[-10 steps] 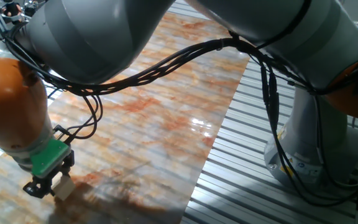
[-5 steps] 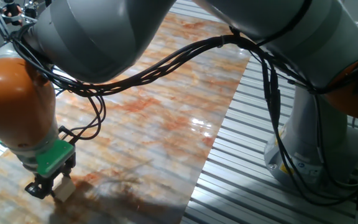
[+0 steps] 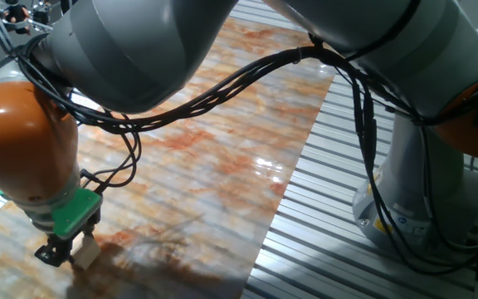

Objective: Pick up the small block on the left and move it to the right

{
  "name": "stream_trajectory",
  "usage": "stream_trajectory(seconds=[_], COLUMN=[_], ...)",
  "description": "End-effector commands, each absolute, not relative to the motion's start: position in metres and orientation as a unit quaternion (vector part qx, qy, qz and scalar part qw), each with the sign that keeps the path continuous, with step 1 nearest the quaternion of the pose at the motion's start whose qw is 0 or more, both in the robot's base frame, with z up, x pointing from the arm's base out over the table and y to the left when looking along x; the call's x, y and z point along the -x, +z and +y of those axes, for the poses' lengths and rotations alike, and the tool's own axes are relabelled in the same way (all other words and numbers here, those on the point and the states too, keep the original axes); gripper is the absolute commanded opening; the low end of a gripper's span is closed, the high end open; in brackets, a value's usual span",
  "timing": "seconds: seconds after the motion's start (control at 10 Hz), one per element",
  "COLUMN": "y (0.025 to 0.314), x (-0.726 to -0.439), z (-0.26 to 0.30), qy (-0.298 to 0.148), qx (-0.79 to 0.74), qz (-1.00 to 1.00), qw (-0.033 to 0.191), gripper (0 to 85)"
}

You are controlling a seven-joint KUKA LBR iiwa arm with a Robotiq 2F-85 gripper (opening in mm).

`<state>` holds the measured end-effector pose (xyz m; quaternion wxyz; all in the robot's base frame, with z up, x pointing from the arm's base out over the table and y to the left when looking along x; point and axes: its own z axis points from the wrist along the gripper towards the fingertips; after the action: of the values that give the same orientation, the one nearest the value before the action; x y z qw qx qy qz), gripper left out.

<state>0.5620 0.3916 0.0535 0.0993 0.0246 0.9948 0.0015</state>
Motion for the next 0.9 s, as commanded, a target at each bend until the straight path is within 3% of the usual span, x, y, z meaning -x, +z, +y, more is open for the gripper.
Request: stream_trajectory(seconds=[0.0,0.7,0.8], y=[0.0539,0.0543,0.0541], x=[-0.5622,-0.5626,-0.5625], z=[0.3919,0.3939,0.3941], qy=[0.001,-0.01,-0.016], qx=[-0.024,-0.02,-0.026], qz=[0.995,0.995,0.994], qw=[0.099,0.1,0.104], gripper=[0.0,0.0,17.0])
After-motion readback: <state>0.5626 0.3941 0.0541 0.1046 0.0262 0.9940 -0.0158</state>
